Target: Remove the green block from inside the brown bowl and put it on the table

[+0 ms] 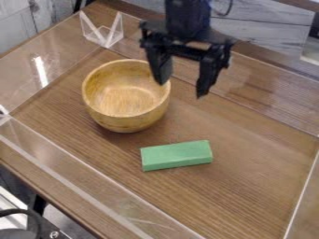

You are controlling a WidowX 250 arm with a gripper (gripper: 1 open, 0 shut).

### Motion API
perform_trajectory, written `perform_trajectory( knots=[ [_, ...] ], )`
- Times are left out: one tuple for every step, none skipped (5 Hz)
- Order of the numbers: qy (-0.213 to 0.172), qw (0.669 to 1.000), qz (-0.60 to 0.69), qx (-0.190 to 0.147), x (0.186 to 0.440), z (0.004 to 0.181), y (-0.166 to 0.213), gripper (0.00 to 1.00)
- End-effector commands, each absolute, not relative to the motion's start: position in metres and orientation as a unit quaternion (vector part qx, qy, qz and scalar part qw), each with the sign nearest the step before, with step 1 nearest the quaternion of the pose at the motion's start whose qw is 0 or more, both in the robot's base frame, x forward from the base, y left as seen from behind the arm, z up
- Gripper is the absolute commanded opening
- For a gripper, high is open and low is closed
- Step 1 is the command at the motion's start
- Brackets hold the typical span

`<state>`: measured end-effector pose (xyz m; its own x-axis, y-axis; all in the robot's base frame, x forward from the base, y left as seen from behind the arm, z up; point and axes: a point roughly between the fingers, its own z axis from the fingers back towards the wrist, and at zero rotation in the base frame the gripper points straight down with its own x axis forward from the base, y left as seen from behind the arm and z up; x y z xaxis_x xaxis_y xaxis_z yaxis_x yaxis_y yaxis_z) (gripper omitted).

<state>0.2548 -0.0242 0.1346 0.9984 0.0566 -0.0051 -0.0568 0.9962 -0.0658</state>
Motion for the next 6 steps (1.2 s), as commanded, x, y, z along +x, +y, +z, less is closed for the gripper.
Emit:
perform_trajectory(
  knots=[
    [-0.038, 0.999, 0.013, -0.036, 0.246, 0.149, -0.032, 1.0],
    [-0.034, 0.999, 0.01, -0.036, 0.241, 0.145, -0.036, 1.0],
    [-0.034, 0.999, 0.021, -0.035, 0.236, 0.143, -0.038, 1.0],
    [-0.032, 0.998, 0.032, -0.034, 0.233, 0.142, -0.04, 1.0],
    [-0.032, 0.998, 0.04, -0.032, 0.235, 0.138, -0.038, 1.0],
    [-0.03, 0.998, 0.049, -0.031, 0.235, 0.135, -0.038, 1.0]
  ],
)
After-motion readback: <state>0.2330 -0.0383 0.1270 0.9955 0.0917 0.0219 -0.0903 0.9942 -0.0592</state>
